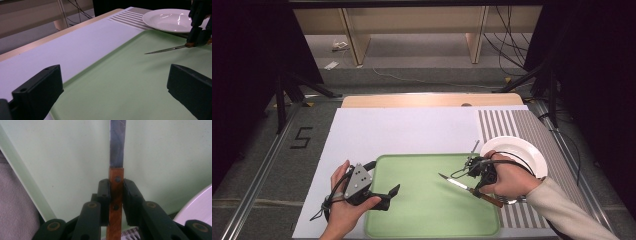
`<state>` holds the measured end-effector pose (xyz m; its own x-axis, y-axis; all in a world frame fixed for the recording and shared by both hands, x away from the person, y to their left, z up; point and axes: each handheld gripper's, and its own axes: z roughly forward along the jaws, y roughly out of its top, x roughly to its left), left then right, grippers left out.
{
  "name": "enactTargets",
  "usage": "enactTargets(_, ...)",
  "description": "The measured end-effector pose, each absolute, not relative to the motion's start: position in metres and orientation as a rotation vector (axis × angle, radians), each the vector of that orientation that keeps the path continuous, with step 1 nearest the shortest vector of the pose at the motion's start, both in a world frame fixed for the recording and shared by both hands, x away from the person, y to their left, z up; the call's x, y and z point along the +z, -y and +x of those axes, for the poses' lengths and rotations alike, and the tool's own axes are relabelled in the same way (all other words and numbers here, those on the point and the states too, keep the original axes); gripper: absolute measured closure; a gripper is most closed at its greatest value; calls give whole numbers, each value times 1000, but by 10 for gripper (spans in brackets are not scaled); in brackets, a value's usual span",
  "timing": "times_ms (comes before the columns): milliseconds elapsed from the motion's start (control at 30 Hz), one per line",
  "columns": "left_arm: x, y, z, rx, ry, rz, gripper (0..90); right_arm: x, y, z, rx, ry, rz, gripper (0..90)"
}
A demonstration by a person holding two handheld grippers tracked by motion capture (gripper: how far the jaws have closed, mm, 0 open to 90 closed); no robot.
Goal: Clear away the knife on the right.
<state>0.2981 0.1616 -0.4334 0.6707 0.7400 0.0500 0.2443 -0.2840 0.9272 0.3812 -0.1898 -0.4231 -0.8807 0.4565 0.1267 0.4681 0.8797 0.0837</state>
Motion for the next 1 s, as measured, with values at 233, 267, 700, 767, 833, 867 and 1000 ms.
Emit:
enactTargets(233, -433, -162, 298, 594, -779, 1841, 0, -427, 184, 382, -173, 2938, -784, 778)
enactTargets(267, -433, -162, 298, 593, -779, 1841, 0, -428, 184, 383, -169, 2939, -788, 778)
enactTargets(700, -433, -162, 298, 594, -777, 1841, 0, -438, 177, 381, -144, 2896, -844, 777)
enactTargets(767, -433, -162, 298, 595, -777, 1841, 0, -440, 176, 380, -141, 2888, -841, 776)
enactTargets(833, -433, -162, 298, 594, -776, 1841, 0, -442, 174, 378, -147, 2880, -837, 776)
enactTargets(867, -433, -162, 298, 593, -777, 1841, 0, -442, 174, 378, -145, 2874, -836, 775)
enactTargets(1000, -434, -161, 298, 591, -779, 1837, 0, -446, 174, 376, -188, 2856, -787, 726)
